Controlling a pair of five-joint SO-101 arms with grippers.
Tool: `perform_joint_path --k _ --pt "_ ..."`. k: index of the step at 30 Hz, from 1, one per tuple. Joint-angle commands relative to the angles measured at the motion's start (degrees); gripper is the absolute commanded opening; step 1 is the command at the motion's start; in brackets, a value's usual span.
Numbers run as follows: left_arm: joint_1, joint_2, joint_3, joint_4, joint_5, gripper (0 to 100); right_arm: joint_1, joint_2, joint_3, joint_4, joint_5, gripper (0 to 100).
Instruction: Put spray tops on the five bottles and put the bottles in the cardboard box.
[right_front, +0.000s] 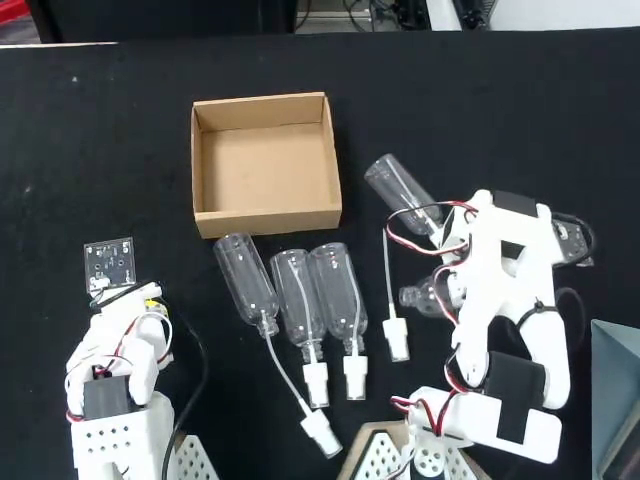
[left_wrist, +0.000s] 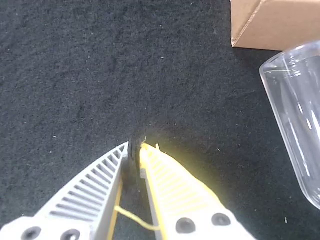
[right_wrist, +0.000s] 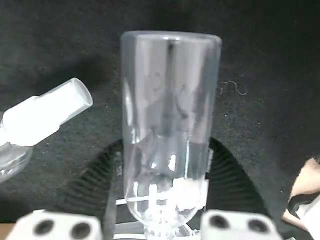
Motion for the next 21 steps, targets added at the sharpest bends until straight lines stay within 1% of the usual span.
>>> perform_joint_path --k 1,5,14,18,21 --pt "-0.66 -0.44 1.27 -1.41 0.18 3 1.32 -3.56 -0.57 1.05 -0.62 17.9" --pt "-0.66 -0.44 1.27 -1.41 0.18 3 1.41 -4.00 -0.84 1.14 -0.88 20.2" --pt "-0.66 -0.44 1.27 -1.41 0.18 3 1.05 -3.91 -3.21 1.32 -0.53 31.9" --pt "-0.66 -0.44 1.27 -1.41 0.18 3 1.05 -3.91 -4.44 1.58 -0.44 32.5" --pt "-0.66 -0.44 1.27 -1.41 0.18 3 1.05 -3.91 -7.87 6.15 -0.44 32.2"
